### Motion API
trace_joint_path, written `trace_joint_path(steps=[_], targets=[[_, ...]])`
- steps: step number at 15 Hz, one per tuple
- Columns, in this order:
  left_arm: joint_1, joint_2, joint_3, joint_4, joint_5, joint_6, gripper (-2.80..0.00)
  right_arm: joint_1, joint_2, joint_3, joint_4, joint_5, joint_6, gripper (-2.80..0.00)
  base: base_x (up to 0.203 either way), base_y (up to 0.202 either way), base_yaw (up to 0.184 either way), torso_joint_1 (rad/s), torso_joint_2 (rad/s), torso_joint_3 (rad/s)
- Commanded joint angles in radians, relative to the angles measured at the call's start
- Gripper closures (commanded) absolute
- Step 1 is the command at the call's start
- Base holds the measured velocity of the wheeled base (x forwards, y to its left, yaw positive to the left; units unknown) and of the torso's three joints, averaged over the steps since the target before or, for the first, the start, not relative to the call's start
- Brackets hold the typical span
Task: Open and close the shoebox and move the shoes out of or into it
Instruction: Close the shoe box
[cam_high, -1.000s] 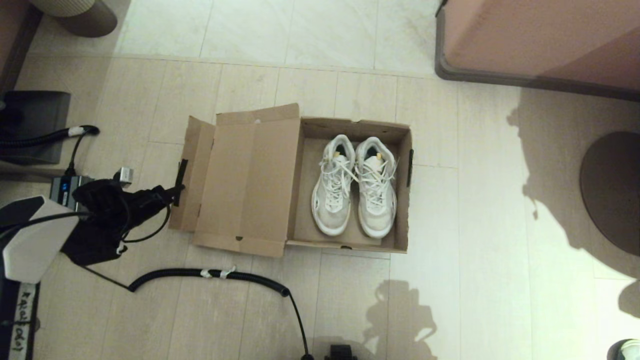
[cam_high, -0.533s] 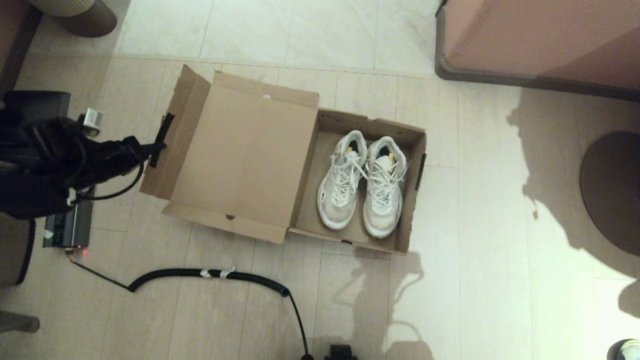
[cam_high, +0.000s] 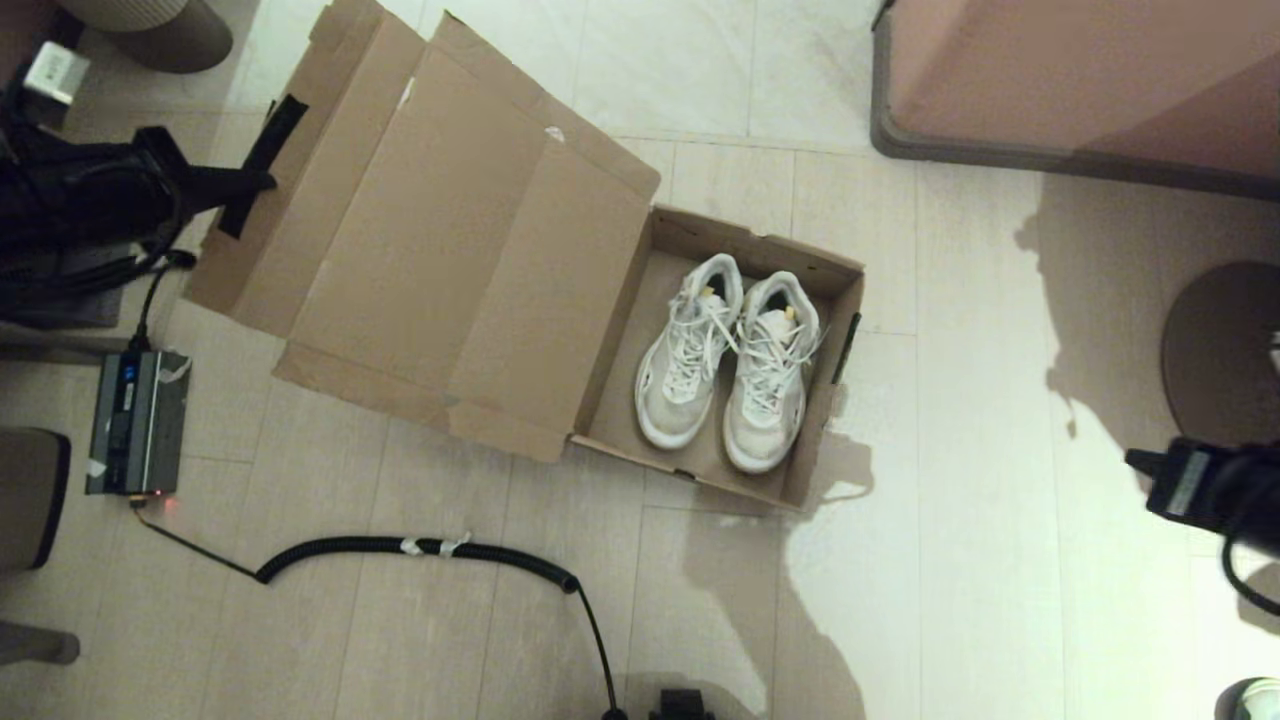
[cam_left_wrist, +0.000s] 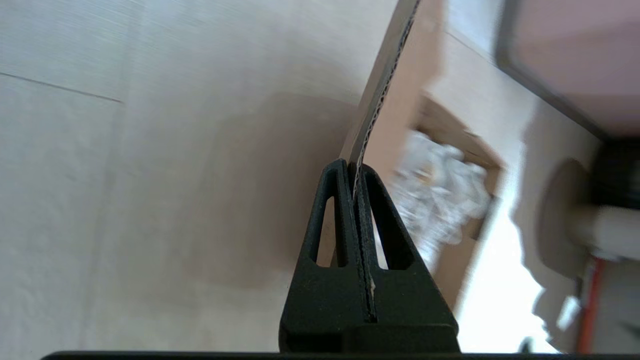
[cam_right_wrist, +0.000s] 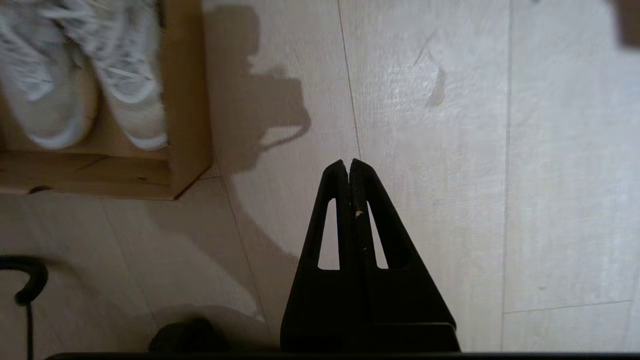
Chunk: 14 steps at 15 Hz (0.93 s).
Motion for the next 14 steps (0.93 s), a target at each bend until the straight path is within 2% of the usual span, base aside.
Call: trace_joint_path(steps=[1, 4, 6, 8, 11, 13, 14], targets=[[-0.013, -0.125, -0.004, 0.07, -0.002, -0.003, 0.0, 0.001, 0.282, 0.023, -0.142, 0.001, 0.022, 0.0, 0.0, 0.0, 0.0, 0.0, 0.0, 0.0], [-0.022, -0.208, -0.004, 0.147, 0.003, -0.003, 0.0, 0.023, 0.549, 0.033, -0.506, 0.03, 0.142, 0.0, 0.0, 0.0, 0.0, 0.0, 0.0, 0.0], [-0.014, -0.241, -0.003, 0.174, 0.004, -0.003, 0.0, 0.084, 0.65, 0.039, -0.686, 0.044, 0.212, 0.0, 0.0, 0.0, 0.0, 0.0, 0.0, 0.0], [0.02, -0.27, -0.001, 0.192, 0.003, -0.003, 0.0, 0.137, 0.66, 0.047, -0.713, 0.044, 0.234, 0.0, 0.0, 0.0, 0.0, 0.0, 0.0, 0.0], [0.059, -0.319, 0.0, 0.215, 0.001, -0.003, 0.0, 0.15, 0.685, 0.035, -0.722, 0.042, 0.259, 0.0, 0.0, 0.0, 0.0, 0.0, 0.0, 0.0], [0.041, -0.368, 0.002, 0.259, -0.005, -0.003, 0.0, 0.163, 0.717, 0.034, -0.758, 0.04, 0.261, 0.0, 0.0, 0.0, 0.0, 0.0, 0.0, 0.0], [-0.003, -0.385, 0.002, 0.281, -0.003, -0.003, 0.0, 0.174, 0.733, 0.035, -0.775, 0.023, 0.261, 0.0, 0.0, 0.0, 0.0, 0.0, 0.0, 0.0]])
